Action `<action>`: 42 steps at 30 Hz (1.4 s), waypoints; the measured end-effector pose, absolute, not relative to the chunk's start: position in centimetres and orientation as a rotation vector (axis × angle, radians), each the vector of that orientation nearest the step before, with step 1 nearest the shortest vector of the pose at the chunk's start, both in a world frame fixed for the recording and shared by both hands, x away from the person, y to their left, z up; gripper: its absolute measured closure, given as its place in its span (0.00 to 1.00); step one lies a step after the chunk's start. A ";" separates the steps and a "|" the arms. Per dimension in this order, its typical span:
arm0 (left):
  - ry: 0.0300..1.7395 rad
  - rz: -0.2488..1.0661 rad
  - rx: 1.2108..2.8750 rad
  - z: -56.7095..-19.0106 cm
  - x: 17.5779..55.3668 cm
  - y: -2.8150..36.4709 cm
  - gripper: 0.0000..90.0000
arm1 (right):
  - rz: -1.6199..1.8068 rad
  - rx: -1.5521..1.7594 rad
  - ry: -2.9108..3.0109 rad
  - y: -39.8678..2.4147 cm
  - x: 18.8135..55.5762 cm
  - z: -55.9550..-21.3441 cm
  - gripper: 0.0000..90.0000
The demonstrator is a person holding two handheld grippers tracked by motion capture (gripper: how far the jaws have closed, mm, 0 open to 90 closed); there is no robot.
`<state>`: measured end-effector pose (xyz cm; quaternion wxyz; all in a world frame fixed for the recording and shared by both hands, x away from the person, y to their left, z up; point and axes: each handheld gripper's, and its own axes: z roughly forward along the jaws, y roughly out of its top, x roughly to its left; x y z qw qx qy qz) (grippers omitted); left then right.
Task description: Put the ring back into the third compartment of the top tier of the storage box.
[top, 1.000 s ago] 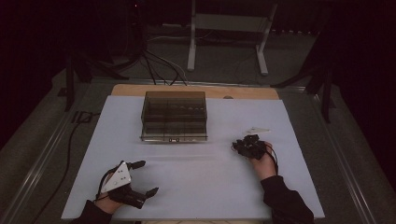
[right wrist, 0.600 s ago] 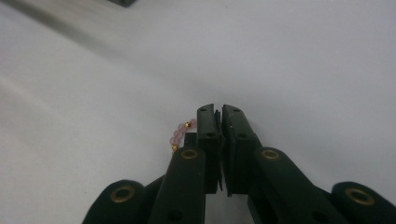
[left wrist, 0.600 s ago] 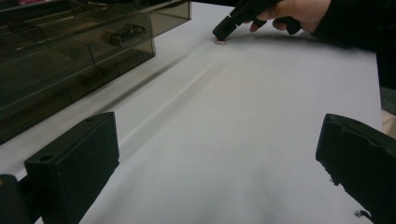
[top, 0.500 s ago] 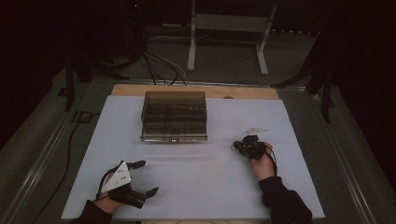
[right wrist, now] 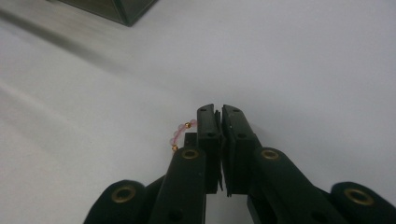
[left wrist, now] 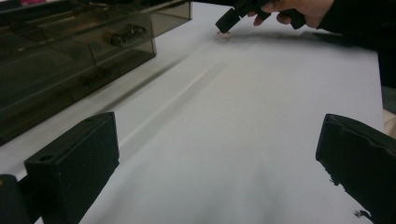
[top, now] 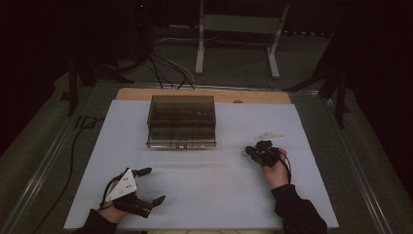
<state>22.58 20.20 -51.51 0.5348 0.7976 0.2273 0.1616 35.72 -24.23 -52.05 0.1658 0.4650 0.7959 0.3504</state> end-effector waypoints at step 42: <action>0.541 0.386 1.912 -51.6 22.6 20.1 0.01 | 1.049 1.279 2.253 -24.0 34.3 -48.9 0.96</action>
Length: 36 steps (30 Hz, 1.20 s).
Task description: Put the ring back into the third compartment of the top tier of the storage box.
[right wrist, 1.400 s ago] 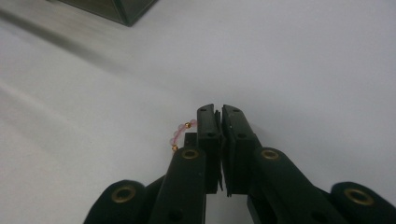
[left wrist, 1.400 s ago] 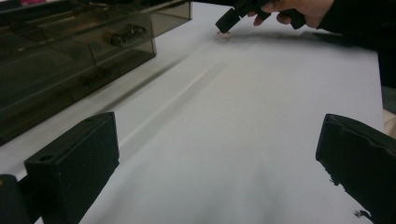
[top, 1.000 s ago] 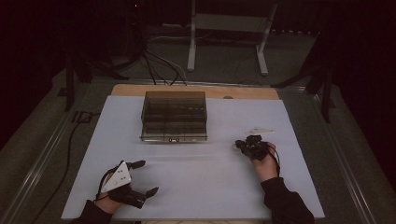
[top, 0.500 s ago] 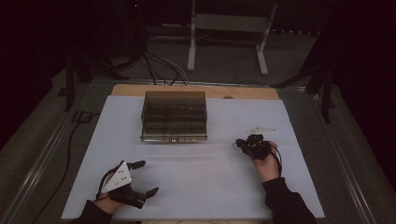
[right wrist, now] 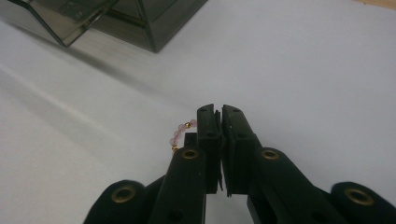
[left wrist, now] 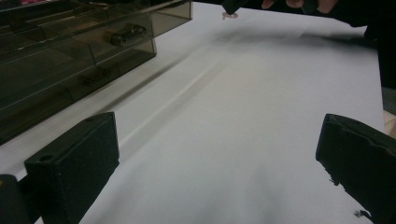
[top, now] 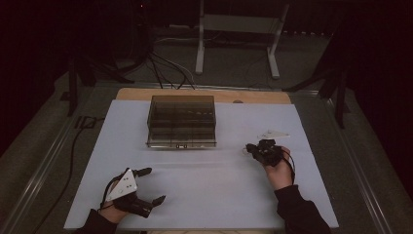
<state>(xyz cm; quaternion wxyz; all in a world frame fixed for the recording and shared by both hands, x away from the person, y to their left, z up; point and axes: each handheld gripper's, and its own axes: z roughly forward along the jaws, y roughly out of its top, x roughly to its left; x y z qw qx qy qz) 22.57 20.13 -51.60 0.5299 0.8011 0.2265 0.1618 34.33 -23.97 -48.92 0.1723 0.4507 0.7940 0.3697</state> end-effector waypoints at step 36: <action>0.542 0.381 1.910 -51.6 22.6 20.1 0.01 | 1.146 1.217 2.218 -23.3 33.9 -44.4 0.96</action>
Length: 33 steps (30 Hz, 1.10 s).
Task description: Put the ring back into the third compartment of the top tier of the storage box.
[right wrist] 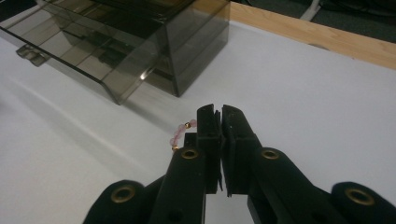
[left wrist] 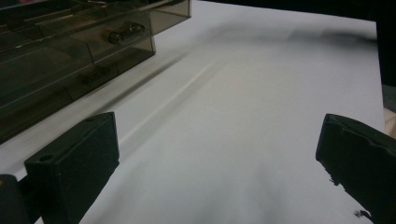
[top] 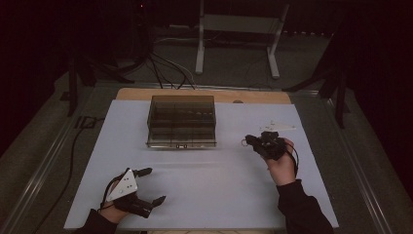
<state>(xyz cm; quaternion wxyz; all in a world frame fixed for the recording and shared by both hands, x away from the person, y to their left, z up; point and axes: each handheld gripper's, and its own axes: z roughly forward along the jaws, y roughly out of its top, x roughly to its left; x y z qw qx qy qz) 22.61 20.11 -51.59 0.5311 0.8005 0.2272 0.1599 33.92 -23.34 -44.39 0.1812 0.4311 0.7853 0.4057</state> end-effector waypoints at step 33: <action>0.542 0.384 1.908 -51.6 22.6 20.2 0.01 | 1.212 1.131 2.268 -19.9 34.4 -43.0 0.96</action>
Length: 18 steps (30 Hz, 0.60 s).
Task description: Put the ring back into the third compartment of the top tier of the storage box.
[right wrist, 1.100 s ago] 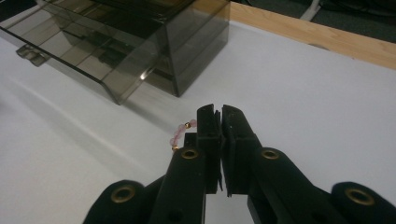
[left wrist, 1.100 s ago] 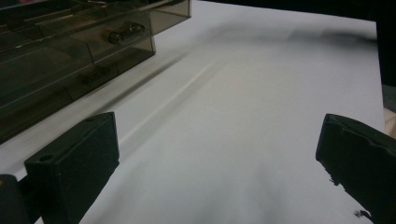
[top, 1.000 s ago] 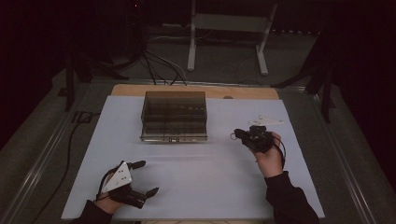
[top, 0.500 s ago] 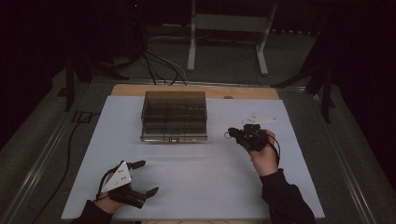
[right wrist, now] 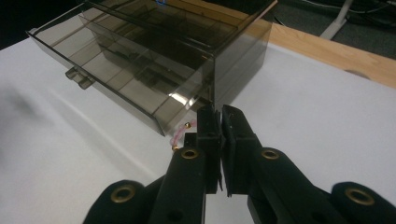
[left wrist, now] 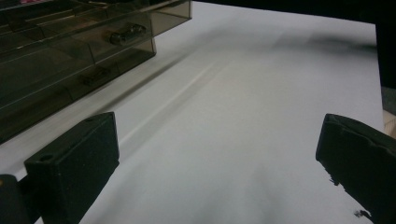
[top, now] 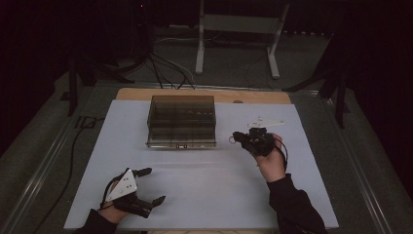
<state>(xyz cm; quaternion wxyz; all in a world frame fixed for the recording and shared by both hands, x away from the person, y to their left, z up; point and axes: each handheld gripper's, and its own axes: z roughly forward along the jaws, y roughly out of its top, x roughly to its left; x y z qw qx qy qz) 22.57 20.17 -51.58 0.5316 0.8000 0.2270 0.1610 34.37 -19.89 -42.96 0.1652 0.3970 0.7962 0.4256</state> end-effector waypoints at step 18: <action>0.542 0.382 1.907 -51.6 22.6 20.2 0.01 | 1.232 1.086 2.291 -17.9 35.0 -42.1 0.96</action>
